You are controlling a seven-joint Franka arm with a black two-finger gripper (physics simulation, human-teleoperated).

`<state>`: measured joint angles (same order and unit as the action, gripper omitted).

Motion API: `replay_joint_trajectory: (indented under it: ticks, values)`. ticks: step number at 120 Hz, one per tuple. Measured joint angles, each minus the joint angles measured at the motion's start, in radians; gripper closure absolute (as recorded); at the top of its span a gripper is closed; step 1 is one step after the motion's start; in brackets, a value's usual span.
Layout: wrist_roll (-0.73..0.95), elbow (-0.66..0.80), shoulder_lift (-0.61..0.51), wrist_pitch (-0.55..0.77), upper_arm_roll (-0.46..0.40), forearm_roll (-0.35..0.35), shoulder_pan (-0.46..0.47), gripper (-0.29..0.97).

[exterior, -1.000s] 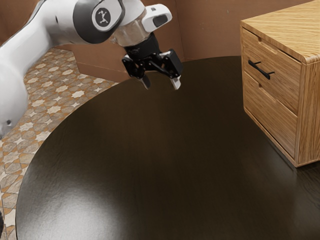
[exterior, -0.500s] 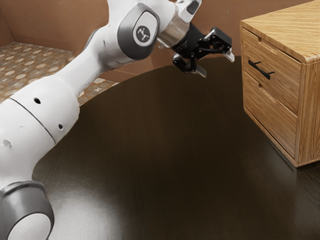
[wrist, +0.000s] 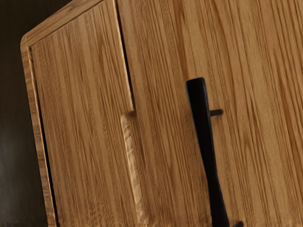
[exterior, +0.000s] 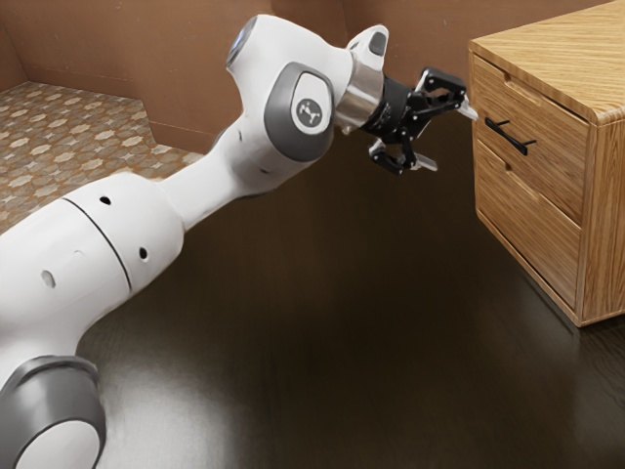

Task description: Pull the drawer handle with one arm to open the drawer

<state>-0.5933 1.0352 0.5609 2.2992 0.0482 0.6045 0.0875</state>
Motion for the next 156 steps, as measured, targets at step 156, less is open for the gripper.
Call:
replay_joint_trajectory:
  ticks: [156]
  values:
    - [-0.506,-0.377,0.3,-0.03,0.014,-0.161,0.046,0.0]
